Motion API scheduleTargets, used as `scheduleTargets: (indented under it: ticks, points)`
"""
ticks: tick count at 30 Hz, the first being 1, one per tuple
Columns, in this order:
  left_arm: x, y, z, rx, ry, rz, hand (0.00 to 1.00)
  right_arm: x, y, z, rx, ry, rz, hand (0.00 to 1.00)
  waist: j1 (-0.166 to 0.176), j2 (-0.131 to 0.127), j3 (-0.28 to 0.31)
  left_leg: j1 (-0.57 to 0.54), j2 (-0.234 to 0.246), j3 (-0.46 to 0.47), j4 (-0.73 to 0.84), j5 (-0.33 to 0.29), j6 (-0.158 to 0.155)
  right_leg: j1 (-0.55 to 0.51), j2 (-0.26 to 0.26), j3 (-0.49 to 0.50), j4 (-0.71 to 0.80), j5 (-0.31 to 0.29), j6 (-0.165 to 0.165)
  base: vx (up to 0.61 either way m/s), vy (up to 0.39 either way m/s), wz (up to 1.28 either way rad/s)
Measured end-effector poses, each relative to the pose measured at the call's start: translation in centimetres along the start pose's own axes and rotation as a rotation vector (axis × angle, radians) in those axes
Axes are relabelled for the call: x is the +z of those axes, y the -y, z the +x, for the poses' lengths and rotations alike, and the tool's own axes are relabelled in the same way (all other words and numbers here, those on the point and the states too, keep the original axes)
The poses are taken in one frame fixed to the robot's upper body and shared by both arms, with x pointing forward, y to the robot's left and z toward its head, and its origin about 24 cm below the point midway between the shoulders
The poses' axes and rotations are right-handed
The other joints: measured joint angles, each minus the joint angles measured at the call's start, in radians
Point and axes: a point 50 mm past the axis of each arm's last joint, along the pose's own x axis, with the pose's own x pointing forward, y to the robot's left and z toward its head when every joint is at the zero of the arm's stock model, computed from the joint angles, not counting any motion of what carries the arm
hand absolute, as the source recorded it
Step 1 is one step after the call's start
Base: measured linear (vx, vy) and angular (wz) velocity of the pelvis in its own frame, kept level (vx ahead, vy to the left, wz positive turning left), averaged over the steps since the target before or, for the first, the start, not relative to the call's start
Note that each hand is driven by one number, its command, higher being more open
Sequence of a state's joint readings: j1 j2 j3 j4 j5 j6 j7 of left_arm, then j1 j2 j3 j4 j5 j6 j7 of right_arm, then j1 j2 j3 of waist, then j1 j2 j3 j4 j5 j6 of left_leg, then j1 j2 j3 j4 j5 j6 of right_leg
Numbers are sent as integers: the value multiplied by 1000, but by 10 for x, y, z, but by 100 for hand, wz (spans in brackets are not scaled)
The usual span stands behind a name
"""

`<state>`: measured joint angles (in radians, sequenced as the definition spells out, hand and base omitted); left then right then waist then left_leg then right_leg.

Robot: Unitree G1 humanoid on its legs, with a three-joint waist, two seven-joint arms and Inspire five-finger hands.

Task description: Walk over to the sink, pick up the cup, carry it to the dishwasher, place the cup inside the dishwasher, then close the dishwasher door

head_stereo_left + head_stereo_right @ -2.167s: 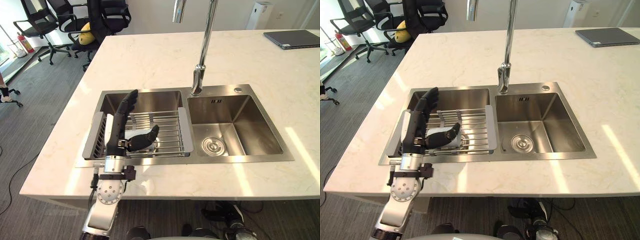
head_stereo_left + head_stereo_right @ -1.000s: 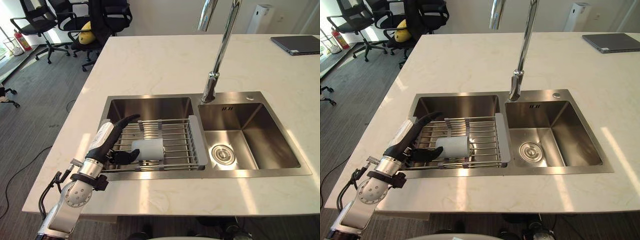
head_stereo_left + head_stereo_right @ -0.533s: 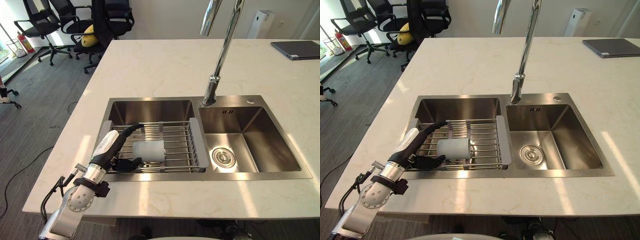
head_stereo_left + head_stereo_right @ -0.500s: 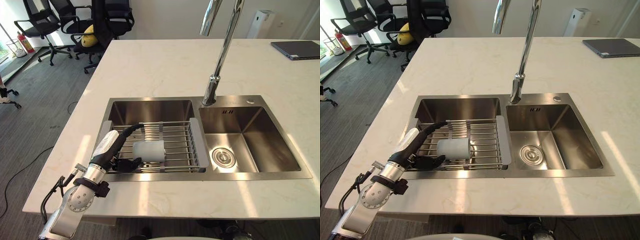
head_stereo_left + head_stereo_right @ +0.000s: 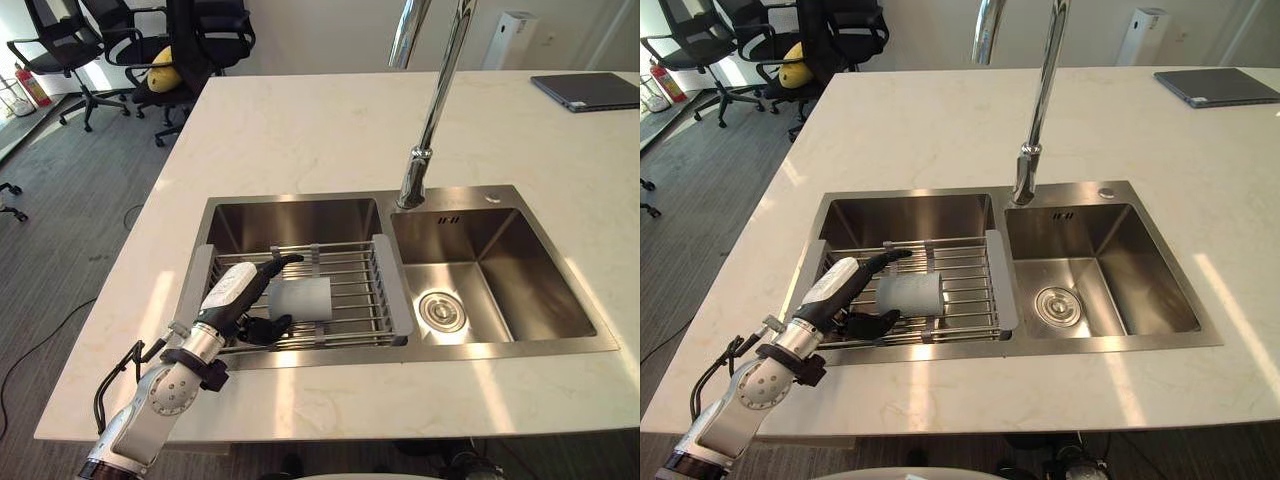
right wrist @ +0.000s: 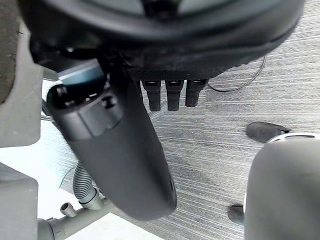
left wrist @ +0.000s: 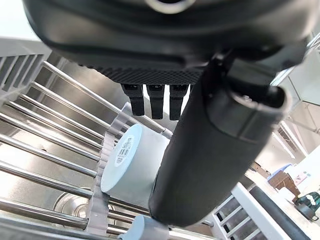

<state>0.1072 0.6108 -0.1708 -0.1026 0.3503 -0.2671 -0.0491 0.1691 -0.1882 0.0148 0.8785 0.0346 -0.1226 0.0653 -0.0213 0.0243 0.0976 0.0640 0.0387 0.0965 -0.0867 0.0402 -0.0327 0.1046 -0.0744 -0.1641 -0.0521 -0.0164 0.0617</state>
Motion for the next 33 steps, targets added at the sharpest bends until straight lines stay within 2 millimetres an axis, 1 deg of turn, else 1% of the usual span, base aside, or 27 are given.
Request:
scheduleTargets:
  ticks: [2,5,9,14,15,21,28,30,33]
  points:
    - [-1,0,2,-9,0,12,90,0,0,0,1,0,0,90,-4,0,0,-4,0,1,0,0,0,-3,0,1,-2,2,0,0,0,0]
    - [-8,1,6,-33,-23,44,90,1,-1,0,4,1,-2,90,-22,1,0,-4,0,5,0,-1,0,-5,0,6,-5,3,0,-4,-7,-3]
    - [-10,-1,7,-70,-26,88,90,1,0,0,5,1,-2,90,-23,1,0,-8,2,26,0,-4,0,-17,2,26,-8,8,0,-11,-7,-15]
    - [-12,-3,11,-92,-27,107,90,0,-1,0,7,-4,-2,90,-26,1,0,-12,1,28,0,-4,0,-19,1,26,-16,15,1,-21,-6,-2]
    - [-13,-4,11,-98,-32,113,30,0,-1,0,9,-3,-2,90,-28,1,0,-12,1,29,0,-4,0,-19,1,26,-17,17,0,-34,-9,-2]
    - [-12,-11,18,-97,-19,158,30,0,-1,0,11,-3,-2,90,-31,1,0,-14,0,29,0,-4,0,-20,0,26,-20,18,1,-24,-8,0]
    - [-9,-12,23,-102,-1,168,30,1,-2,1,17,-1,-9,90,-46,2,0,-15,0,32,0,-4,0,-19,1,27,-24,19,0,0,0,0]
    - [-9,-12,23,-98,-4,158,30,1,-1,1,15,-1,-7,90,-47,2,0,-15,0,34,0,-4,0,-18,1,29,-24,20,0,0,0,0]
    - [-13,-8,24,-83,-37,95,30,-1,-1,0,13,-9,-5,90,-46,2,0,-12,0,38,0,-4,1,-15,0,32,-25,25,0,-30,-9,-2]
